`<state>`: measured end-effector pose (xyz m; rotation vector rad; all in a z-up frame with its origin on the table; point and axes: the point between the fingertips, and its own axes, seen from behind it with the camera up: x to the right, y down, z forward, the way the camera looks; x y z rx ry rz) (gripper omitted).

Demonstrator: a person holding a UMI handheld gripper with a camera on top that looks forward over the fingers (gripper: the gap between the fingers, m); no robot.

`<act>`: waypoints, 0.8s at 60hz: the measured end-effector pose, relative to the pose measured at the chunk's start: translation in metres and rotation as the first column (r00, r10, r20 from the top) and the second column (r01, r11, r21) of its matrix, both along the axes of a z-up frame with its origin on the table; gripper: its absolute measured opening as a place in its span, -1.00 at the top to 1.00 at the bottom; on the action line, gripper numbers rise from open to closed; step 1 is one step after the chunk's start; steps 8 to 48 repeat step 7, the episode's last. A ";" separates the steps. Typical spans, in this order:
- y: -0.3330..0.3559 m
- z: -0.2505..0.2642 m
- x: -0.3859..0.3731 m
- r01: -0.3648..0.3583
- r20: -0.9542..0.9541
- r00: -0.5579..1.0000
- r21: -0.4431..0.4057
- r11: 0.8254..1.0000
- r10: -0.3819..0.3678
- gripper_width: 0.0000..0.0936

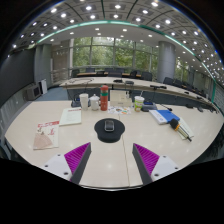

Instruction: Arrange mouse

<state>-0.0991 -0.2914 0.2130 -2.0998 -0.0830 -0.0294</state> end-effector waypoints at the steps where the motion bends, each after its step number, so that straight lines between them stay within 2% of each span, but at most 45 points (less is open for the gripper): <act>1: -0.001 0.001 0.000 0.002 -0.007 1.000 0.002 1.000 -0.002 -0.82; 7: -0.004 0.008 0.001 0.017 -0.030 0.999 0.022 1.000 -0.017 -0.83; 48: -0.004 0.008 0.001 0.017 -0.030 0.999 0.022 1.000 -0.017 -0.83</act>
